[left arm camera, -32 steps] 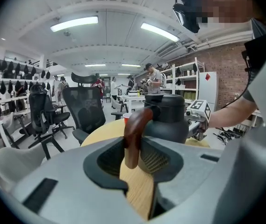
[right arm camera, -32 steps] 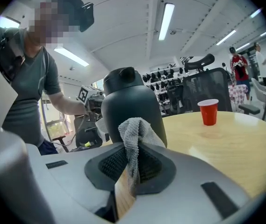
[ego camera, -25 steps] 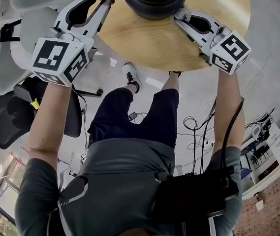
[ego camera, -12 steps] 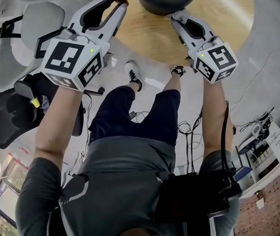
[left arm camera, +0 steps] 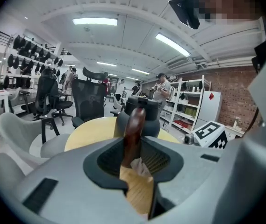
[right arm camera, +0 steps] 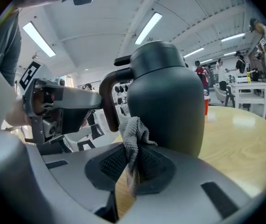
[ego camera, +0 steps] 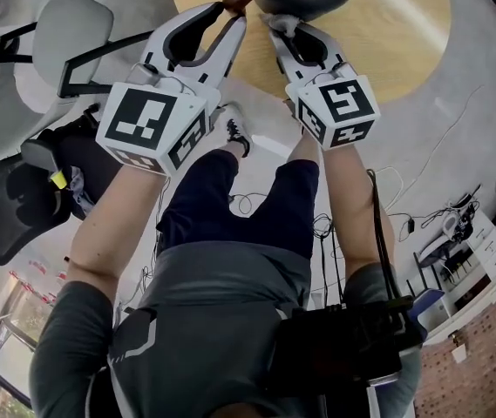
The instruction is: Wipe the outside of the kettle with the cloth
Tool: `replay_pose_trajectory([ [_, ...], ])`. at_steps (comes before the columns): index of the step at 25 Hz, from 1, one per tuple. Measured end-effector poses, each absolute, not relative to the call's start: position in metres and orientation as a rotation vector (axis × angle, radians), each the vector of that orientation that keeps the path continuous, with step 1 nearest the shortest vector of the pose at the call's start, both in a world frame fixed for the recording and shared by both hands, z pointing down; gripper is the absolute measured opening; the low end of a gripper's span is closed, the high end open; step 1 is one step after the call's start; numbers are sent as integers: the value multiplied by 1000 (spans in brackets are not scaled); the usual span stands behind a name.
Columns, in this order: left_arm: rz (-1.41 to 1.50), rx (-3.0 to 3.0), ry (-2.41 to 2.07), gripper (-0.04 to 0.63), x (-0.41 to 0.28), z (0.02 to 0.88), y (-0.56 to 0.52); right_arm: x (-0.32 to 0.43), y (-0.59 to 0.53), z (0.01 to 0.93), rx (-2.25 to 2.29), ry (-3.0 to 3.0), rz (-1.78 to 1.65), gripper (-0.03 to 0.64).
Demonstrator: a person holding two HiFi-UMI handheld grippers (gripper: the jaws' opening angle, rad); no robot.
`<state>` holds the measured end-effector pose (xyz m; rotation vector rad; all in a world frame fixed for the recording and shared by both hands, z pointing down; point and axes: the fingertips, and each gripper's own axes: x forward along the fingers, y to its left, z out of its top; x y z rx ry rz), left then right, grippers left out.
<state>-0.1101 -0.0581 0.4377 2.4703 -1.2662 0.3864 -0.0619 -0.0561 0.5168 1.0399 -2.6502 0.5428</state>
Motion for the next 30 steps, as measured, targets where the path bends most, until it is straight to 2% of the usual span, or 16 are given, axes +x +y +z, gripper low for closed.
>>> replay_pose_trajectory([
  [9,355,2473,-1265,107,-111,440,-58,-86,-63,521,1111,-2594,587,55],
  [15,435,2507,-1294,109,-112,435,-57,-78,-51,516,1098,-2573,605,55],
  [20,443,2502,-1373,153,-103,429,-63,-85,-45,528,1033,-2560,624,55],
  [30,516,2462,-1479,121,-100,432,-68,-96,-64,549,1067,-2533,668,55],
])
